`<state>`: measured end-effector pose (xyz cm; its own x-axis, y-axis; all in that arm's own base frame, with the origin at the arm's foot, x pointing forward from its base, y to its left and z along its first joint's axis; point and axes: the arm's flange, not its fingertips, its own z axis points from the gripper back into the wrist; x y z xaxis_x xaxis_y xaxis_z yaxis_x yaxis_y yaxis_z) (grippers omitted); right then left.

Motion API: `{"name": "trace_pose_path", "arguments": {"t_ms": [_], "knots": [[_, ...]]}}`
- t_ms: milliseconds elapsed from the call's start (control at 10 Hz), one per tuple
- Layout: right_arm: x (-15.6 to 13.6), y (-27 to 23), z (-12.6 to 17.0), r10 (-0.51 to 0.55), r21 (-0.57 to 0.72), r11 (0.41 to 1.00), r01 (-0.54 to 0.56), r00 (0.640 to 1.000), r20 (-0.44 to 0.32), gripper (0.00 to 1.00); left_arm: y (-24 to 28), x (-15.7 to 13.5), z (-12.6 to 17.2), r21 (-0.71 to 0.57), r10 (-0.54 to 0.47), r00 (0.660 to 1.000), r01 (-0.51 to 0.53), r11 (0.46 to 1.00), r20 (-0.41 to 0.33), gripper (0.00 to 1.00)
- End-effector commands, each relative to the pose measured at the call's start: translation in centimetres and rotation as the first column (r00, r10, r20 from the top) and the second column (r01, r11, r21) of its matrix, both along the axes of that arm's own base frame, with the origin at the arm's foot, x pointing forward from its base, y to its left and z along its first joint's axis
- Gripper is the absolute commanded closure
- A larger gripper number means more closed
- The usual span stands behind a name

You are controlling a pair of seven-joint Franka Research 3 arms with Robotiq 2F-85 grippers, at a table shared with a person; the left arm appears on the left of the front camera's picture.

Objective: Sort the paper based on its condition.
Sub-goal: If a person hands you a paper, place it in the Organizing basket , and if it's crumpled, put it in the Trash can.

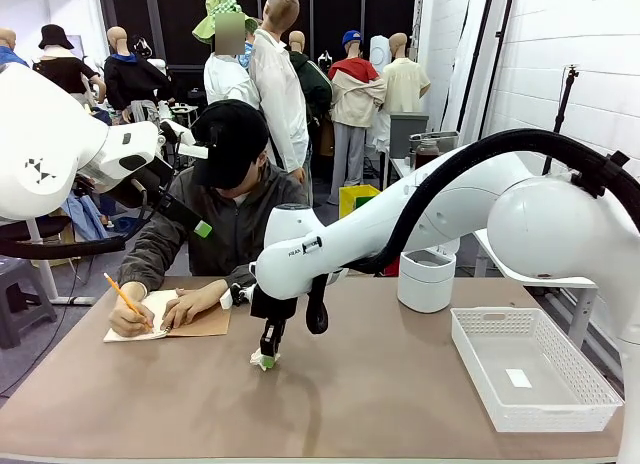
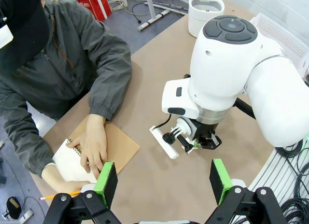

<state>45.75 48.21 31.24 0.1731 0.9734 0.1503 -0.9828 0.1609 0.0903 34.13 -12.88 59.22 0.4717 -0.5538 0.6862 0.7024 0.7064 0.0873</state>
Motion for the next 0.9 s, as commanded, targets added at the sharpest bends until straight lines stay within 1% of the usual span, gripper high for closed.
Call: {"name": "trace_pose_path", "arguments": {"t_ms": [0, 100, 200, 300, 400, 500, 600, 800], "knots": [[-0.8, -0.2, 1.9, -0.047, -0.036, 0.998, 0.048, 0.998, 0.031, 0.79, 0.2, 0.1, 0.1, -0.004, -0.001, 1.000, 0.001, 1.000, -0.005, 0.00], [-1.6, -1.2, 4.1, -0.082, -0.026, 0.996, 0.083, 0.996, 0.038, 0.79, 0.2, 0.1, 0.1, -0.004, -0.001, 1.000, 0.001, 1.000, -0.005, 0.00], [-2.6, -3.2, 7.4, -0.147, -0.029, 0.988, 0.149, 0.988, 0.039, 0.79, 0.2, 0.1, 0.1, -0.004, -0.001, 1.000, 0.001, 1.000, -0.005, 0.00], [-3.4, -5.8, 10.5, -0.209, -0.030, 0.977, 0.211, 0.976, 0.062, 0.79, 0.2, 0.1, 0.1, -0.004, -0.001, 1.000, 0.001, 1.000, -0.005, 0.00], [-3.9, -8.8, 13.2, -0.271, -0.026, 0.961, 0.276, 0.955, 0.117, 0.79, 0.2, 0.1, 0.1, -0.004, -0.001, 1.000, 0.001, 1.000, -0.005, 0.00], [-4.1, -11.8, 15.1, -0.339, -0.029, 0.937, 0.349, 0.926, 0.165, 0.79, 0.2, 0.1, 0.1, -0.004, -0.001, 1.000, 0.001, 1.000, -0.005, 0.00], [-4.3, -14.9, 16.3, -0.394, -0.034, 0.913, 0.407, 0.900, 0.188, 0.79, 0.2, 0.1, 0.1, -0.004, -0.001, 1.000, 0.001, 1.000, -0.005, 0.00], [-3.9, -19.6, 17.1, -0.494, -0.065, 0.853, 0.518, 0.841, 0.220, 0.79, 0.2, 0.1, 0.1, -0.004, -0.001, 1.000, 0.001, 1.000, -0.005, 0.00]]}}
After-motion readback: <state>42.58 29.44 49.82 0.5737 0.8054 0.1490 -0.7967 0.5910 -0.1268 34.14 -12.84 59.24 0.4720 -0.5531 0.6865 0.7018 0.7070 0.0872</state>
